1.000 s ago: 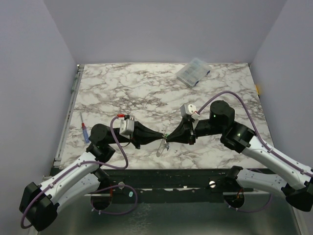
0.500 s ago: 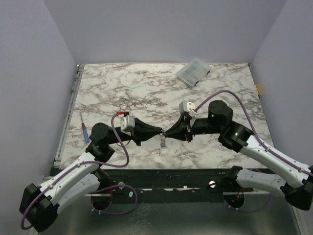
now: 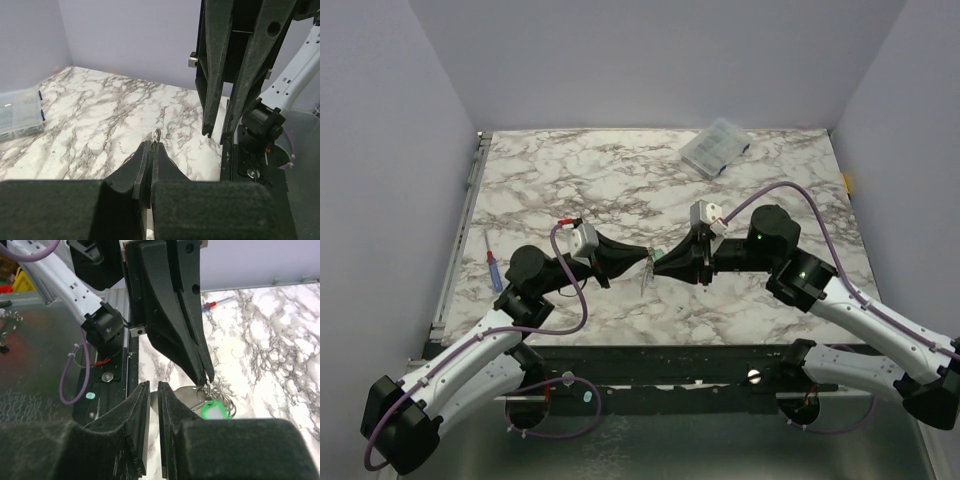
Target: Put the keys on the keyring
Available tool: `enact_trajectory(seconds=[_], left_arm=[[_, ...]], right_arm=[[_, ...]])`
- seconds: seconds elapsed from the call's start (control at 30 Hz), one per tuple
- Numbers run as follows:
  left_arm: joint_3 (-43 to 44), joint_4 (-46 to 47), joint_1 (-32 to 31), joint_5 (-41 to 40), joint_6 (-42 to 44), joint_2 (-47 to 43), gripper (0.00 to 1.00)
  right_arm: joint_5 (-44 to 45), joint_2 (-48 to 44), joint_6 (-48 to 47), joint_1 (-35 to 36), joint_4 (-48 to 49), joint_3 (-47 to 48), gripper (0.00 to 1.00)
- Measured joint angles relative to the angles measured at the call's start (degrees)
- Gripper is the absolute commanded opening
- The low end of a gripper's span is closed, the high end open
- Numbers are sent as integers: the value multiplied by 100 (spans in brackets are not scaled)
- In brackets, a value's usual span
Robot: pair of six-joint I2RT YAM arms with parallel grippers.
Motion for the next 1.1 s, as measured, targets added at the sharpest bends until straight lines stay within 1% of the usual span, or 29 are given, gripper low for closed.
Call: enact_trajectory(seconds=[0.13, 0.2, 0.37, 0.5, 0.6, 0.87, 0.93, 1.03, 1.1], left_arm=[[2, -61, 2, -83, 0, 4, 0], [0, -85, 2, -120, 2, 2, 0], [0, -114, 2, -146, 26, -15, 0], [2, -127, 2, -144, 63, -24, 0], [0, -131, 2, -142, 79, -24, 0], [2, -131, 4, -72, 87, -33, 0], [2, -131, 4, -48, 87, -37, 0], [0, -133, 4, -9, 87, -48, 0], [0, -142, 4, 4, 87, -48, 0]], right_arm=[[195, 70, 17, 0, 164, 0, 23], [372, 127, 17, 0, 214, -20, 26], [984, 72, 9, 0, 389, -326, 38], [1250, -2, -52, 0, 396, -396, 50], [1281, -87, -76, 0, 442, -400, 52], [1276, -28, -96, 0, 616, -400, 51], [1279, 35, -118, 0, 634, -400, 48], [1274, 107, -168, 0, 636, -400, 36], [1272, 118, -190, 0, 645, -400, 31]])
